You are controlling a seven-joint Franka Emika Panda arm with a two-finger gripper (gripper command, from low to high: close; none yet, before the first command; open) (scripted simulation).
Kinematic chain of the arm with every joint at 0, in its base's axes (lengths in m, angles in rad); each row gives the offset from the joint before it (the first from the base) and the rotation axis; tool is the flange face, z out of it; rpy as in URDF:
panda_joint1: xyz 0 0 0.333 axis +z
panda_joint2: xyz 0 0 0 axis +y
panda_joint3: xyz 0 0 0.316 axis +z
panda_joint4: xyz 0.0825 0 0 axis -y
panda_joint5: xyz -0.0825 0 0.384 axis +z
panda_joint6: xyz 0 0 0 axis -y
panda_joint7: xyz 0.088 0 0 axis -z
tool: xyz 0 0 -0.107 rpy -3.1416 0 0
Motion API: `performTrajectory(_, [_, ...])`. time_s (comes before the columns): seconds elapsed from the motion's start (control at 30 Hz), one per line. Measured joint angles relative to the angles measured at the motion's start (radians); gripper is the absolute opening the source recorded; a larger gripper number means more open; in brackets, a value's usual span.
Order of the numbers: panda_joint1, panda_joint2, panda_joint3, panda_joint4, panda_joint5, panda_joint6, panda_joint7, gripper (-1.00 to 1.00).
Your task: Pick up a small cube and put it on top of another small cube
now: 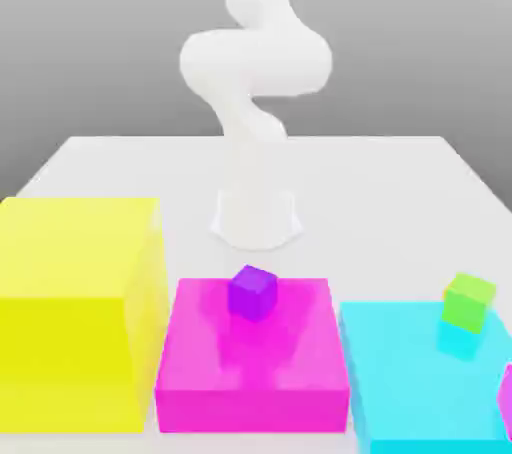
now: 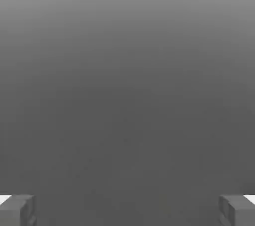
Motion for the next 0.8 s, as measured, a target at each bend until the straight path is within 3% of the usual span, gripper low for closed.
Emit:
performTrajectory(0.53, [0.380, 0.445, 0.057, -0.197, -0.065, 0.250, -0.687, 0.00])
performTrajectory(0.8, [0.532, 0.662, 0.133, -0.295, -0.059, 0.375, -1.053, 0.00])
